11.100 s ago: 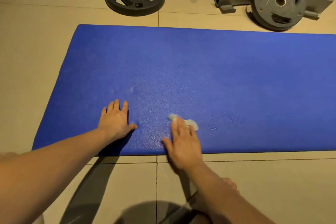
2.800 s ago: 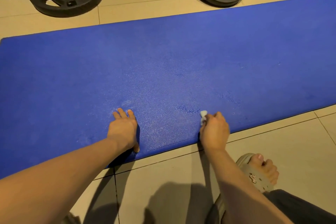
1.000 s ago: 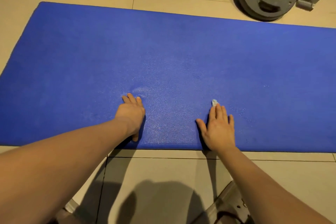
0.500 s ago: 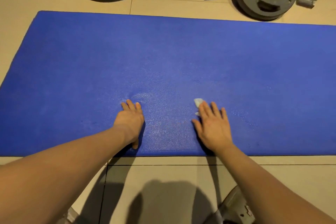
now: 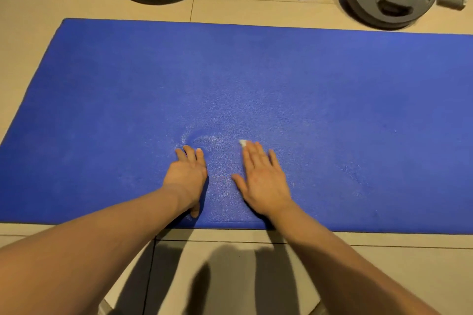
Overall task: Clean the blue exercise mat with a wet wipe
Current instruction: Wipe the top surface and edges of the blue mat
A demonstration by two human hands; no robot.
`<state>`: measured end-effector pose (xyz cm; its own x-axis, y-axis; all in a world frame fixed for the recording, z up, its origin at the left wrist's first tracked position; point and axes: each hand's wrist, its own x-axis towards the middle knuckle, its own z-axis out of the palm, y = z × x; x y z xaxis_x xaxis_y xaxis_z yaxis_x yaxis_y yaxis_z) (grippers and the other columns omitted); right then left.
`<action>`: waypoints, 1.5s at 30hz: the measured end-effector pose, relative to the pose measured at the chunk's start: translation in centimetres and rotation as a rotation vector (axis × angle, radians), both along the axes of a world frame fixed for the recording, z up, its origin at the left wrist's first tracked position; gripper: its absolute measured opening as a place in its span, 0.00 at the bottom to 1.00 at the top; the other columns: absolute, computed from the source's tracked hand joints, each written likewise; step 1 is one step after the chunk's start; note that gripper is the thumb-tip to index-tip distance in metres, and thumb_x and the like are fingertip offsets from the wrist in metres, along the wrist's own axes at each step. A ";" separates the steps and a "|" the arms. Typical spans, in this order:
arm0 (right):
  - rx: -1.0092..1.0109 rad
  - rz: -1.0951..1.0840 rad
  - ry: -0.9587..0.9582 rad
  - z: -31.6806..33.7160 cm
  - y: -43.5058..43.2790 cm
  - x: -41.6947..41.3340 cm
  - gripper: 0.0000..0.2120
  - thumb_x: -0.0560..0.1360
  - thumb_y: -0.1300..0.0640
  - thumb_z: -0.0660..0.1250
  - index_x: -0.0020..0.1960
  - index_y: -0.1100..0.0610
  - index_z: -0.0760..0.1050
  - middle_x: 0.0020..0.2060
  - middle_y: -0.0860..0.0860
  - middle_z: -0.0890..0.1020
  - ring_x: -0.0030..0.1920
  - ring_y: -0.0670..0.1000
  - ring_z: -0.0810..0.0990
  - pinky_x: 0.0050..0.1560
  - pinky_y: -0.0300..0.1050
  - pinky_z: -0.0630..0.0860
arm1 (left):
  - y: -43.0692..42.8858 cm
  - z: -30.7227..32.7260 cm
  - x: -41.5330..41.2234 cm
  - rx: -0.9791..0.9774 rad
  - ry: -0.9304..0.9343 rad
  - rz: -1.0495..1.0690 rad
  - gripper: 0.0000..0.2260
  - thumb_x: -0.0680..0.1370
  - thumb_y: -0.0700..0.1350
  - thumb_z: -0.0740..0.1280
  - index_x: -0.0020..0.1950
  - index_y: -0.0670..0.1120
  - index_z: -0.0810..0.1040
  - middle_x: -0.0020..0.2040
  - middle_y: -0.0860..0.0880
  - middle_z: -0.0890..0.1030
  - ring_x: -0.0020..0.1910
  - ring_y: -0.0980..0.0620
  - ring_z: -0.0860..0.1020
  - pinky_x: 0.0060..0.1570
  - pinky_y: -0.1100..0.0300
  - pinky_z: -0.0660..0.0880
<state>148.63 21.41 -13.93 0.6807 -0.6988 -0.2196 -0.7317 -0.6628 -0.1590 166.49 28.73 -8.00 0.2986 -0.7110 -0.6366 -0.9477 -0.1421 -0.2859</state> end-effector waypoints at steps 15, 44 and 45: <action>0.073 -0.154 -0.107 0.4 -0.4 4.0 0.43 0.81 0.33 0.47 0.81 0.66 0.51 0.82 0.58 0.51 0.82 0.58 0.48 0.81 0.55 0.49 | -0.4 0.3 0.0 0.017 -0.005 -0.011 0.73 0.57 0.66 0.83 0.80 0.33 0.40 0.77 0.30 0.54 0.77 0.30 0.57 0.58 0.52 0.78; -0.078 -0.118 0.002 0.2 -10.5 -6.3 0.35 0.82 0.38 0.45 0.81 0.58 0.55 0.81 0.51 0.59 0.80 0.54 0.56 0.78 0.60 0.57 | -0.4 -0.1 0.6 0.014 0.012 -0.008 0.72 0.58 0.66 0.82 0.81 0.36 0.39 0.77 0.33 0.54 0.78 0.30 0.55 0.64 0.50 0.75; -0.091 -0.159 -0.001 0.3 -10.8 -7.5 0.34 0.83 0.39 0.46 0.80 0.60 0.57 0.80 0.51 0.60 0.80 0.55 0.58 0.76 0.60 0.59 | -0.5 -0.1 0.6 0.017 0.009 -0.009 0.72 0.58 0.66 0.82 0.81 0.35 0.39 0.77 0.32 0.54 0.78 0.30 0.55 0.64 0.50 0.74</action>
<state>141.18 10.65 -13.59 0.5605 -0.8145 -0.1501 -0.8282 -0.5507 -0.1043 167.07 28.26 -8.06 0.2865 -0.7027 -0.6513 -0.9514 -0.1287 -0.2797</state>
